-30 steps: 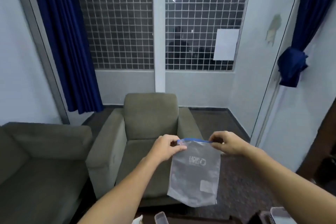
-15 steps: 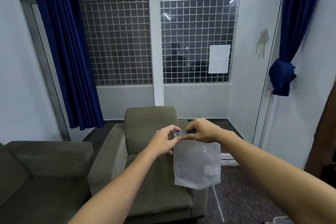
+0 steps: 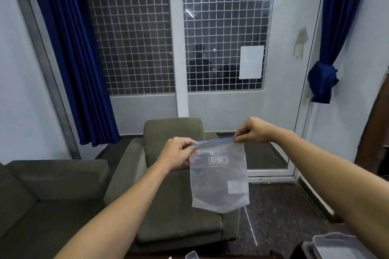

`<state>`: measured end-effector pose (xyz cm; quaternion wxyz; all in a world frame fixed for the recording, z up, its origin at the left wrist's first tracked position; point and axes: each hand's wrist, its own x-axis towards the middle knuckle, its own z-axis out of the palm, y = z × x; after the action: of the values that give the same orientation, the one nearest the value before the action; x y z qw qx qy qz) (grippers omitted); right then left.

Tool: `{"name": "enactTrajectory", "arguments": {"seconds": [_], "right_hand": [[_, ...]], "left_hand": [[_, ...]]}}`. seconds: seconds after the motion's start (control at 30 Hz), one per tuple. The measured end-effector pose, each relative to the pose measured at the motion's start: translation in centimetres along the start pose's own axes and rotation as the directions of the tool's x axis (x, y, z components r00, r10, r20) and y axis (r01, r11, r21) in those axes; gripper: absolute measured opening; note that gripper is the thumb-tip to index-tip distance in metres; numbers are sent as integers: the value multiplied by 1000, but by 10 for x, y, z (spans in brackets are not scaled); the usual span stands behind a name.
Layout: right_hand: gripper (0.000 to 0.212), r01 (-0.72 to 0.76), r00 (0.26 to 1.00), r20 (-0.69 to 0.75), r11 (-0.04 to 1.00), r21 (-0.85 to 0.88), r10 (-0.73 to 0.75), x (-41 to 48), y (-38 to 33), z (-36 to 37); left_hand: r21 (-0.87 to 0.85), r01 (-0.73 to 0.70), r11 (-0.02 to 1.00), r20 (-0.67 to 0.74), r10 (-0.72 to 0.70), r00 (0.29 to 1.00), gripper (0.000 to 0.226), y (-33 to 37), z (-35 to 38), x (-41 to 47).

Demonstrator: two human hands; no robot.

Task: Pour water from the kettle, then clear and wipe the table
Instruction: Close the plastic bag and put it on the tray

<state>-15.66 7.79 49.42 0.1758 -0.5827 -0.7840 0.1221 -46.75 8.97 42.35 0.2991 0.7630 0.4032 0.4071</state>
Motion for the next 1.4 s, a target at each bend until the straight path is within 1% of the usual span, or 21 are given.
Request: {"name": "enactTrajectory", "arguments": {"seconds": [0.07,0.13,0.17,0.23,0.3,0.33,0.37,0.43,0.47,0.53,0.57,0.6,0.67,0.77,0.8,0.9,1.0,1.1,1.3,1.37,1.4], "right_hand": [[13,-43,998,-32,986,164,49,-8,9,3],[12,-62,995,-53,933,355,86,-18,12,12],[18,-65,996,-28,873,484,90,-23,11,19],[42,-123,992,82,683,720,93,-34,12,38],[46,-209,978,180,517,830,107,-42,12,55],[41,-234,972,205,486,842,112,-43,11,62],[34,-242,970,208,495,835,124,-43,10,67],[22,-211,976,143,568,796,162,-40,9,71],[20,-185,980,98,598,780,175,-39,10,72],[24,-128,983,15,629,767,182,-37,11,72],[25,-103,984,-16,635,766,179,-37,11,72],[25,-77,984,-46,638,766,174,-36,12,70],[26,-39,983,-84,641,767,161,-35,15,66],[27,-20,987,-87,634,773,137,-33,16,62],[27,-18,987,-83,613,790,136,-34,17,63],[30,-15,976,-117,593,805,183,-39,18,66],[20,-3,961,-170,618,786,220,-47,21,68],[18,9,958,-185,619,785,221,-52,27,71],[39,-34,928,-186,571,820,323,-58,45,75],[45,-74,922,-157,558,827,354,-62,54,76],[43,-106,918,-134,556,825,374,-66,59,77]], "left_hand": [[-53,13,998,23,-12,1000,15,1,-2,-2],[-110,5,994,11,-4,1000,14,5,0,-2],[-140,-4,990,-7,3,1000,15,7,1,-1],[-181,-21,983,-43,14,999,18,10,2,0],[-208,-23,978,-59,11,998,20,12,1,3],[-222,-23,975,-65,8,998,19,12,1,5],[-238,-20,971,-73,2,997,16,12,0,7],[-281,17,960,-56,-34,998,11,11,0,10],[-300,57,952,-20,-66,998,17,10,0,10],[-297,150,943,82,-131,988,41,3,0,5],[-277,185,943,123,-156,980,48,-1,0,1],[-260,209,943,154,-173,973,50,-5,0,-2],[-245,238,940,190,-195,962,40,-13,2,-6],[-244,232,942,180,-191,965,9,-14,9,-7],[-239,213,947,165,-177,970,5,-13,11,-6],[-220,140,965,99,-120,988,13,-5,11,-4],[-257,102,961,77,-85,993,14,1,10,-4],[-297,139,944,91,-117,989,24,2,17,-2],[-337,228,914,120,-198,973,45,-7,34,5],[-318,240,917,143,-204,969,45,-9,43,8],[-307,251,918,156,-211,965,43,-9,49,9]]}}
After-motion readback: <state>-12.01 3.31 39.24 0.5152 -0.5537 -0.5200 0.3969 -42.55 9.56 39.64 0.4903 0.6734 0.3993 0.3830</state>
